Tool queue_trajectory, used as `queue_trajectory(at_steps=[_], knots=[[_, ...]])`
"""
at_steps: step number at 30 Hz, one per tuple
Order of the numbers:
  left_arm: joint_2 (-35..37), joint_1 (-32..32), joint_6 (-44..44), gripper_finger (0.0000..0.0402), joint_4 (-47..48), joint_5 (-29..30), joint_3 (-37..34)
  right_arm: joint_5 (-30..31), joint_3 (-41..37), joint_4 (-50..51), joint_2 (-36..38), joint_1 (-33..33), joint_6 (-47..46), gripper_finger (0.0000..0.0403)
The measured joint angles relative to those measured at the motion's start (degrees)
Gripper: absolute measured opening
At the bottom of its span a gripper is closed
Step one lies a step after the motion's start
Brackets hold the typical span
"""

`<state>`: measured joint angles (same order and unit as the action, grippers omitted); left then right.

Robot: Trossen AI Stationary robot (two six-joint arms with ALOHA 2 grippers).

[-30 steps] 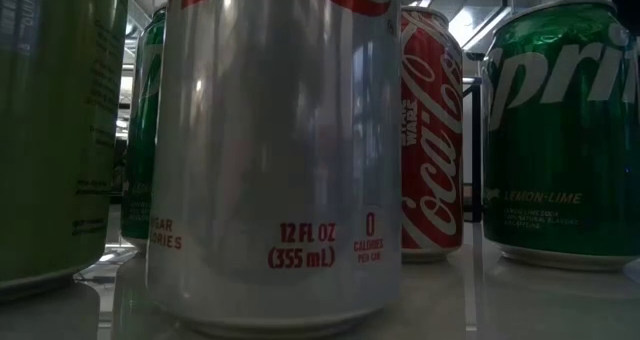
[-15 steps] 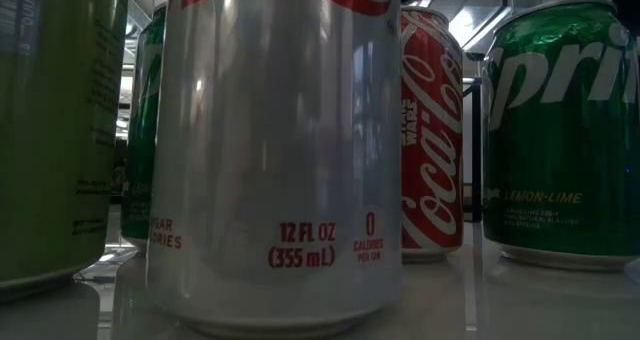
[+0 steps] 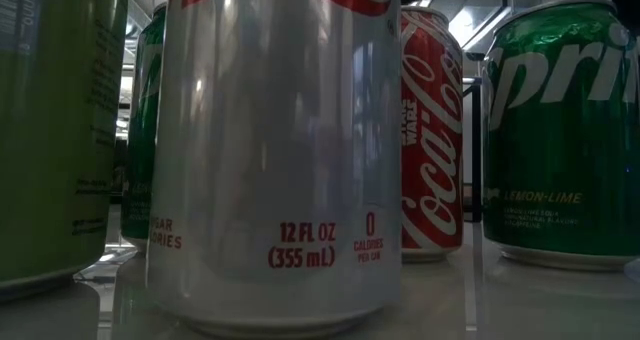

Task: Place canned beverage on shelf
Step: Put the red soda can on the shelf aligned with the other red soda can

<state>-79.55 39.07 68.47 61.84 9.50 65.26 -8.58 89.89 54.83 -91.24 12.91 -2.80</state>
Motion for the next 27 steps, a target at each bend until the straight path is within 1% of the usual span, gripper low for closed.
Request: queue_trajectory(at_steps=[6,12,23,27], knots=[[0.0,-0.02,-0.28,0.0389,-1.28,0.49,-1.77,0.03,0.0,-1.26,0.0,-0.04,-3.0,0.0351],[-0.16,-0.04,-2.94,0.0389,-1.82,3.26,-1.8,0.02,0.0,-1.25,0.0,-0.04,-3.27,0.0351],[-6.43,-0.04,-6.05,0.0389,-2.33,1.92,-1.82,0.61,0.02,-1.44,0.0,-0.07,-3.37,0.0351],[-7.67,-0.04,-6.24,0.0389,-2.31,1.1,-1.82,0.63,0.02,-1.5,0.0,-0.07,-3.37,0.0351]])
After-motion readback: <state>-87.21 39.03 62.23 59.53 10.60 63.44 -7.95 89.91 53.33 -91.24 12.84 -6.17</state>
